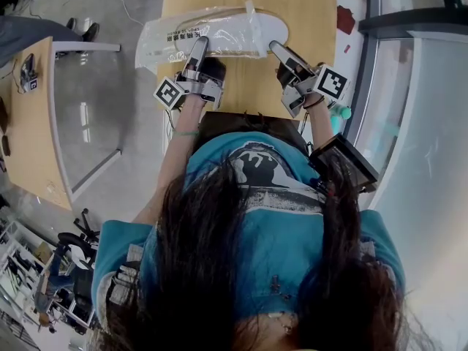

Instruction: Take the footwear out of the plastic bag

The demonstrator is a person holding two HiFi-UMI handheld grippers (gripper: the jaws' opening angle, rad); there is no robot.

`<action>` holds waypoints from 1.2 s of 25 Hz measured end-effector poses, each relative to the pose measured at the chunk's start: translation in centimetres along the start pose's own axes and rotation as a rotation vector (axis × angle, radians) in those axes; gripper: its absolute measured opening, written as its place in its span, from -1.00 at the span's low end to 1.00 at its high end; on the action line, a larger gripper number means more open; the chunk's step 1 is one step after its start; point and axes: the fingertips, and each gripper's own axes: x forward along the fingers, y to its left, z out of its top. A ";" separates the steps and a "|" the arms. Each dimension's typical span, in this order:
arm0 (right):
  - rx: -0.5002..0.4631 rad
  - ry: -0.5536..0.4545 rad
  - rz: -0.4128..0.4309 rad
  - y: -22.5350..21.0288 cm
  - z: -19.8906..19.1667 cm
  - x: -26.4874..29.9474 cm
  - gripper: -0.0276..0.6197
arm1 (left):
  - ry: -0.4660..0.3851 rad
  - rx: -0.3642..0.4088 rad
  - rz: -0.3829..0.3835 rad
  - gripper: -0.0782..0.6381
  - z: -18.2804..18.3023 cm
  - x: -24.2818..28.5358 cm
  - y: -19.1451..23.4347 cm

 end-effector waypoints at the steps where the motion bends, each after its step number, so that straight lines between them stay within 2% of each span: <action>1: 0.014 0.001 0.008 0.0 -0.1 0.1 -0.24 | 0.010 0.000 -0.001 -0.60 -0.2 0.1 -0.1; 4: 0.063 -0.003 0.076 1.2 -0.2 0.6 -0.24 | 0.057 0.006 0.013 -0.60 -1.1 0.2 0.0; 6: 0.100 -0.005 0.100 1.6 -0.2 0.8 -0.27 | 0.052 -0.008 0.020 -0.60 -1.2 0.1 0.3; 7: 0.109 -0.003 0.095 1.5 -0.2 0.8 -0.48 | 0.048 -0.007 0.021 -0.60 -1.2 0.0 0.3; 9: 0.093 0.004 0.059 1.1 -0.3 0.6 -0.58 | 0.068 0.039 0.032 -0.58 -1.3 0.0 0.4; 12: 0.064 0.009 0.013 0.3 -0.1 -0.1 -0.60 | 0.117 0.122 0.058 -0.54 -1.7 0.3 0.7; 14: 0.048 0.009 -0.002 -0.1 0.3 -0.7 -0.60 | 0.128 0.146 0.079 -0.52 -1.9 0.3 1.2; 20: -0.031 0.011 -0.066 -0.3 1.8 -2.3 -0.61 | 0.100 0.152 0.147 -0.50 -0.8 -0.5 2.8; 22: -0.059 -0.005 -0.097 -0.4 2.6 -3.1 -0.61 | 0.079 0.153 0.191 -0.52 0.1 -1.0 3.8; 25: -0.115 -0.045 -0.137 -0.2 4.5 -4.4 -0.61 | 0.026 0.152 0.283 -0.77 1.9 -2.0 6.1; 26: -0.134 -0.053 -0.142 0.2 5.0 -4.7 -0.61 | 0.021 0.146 0.301 -0.78 2.2 -2.1 6.7; 30: -0.178 -0.072 -0.179 0.9 5.8 -4.9 -0.62 | 0.069 0.171 0.319 -0.78 2.0 -0.8 7.8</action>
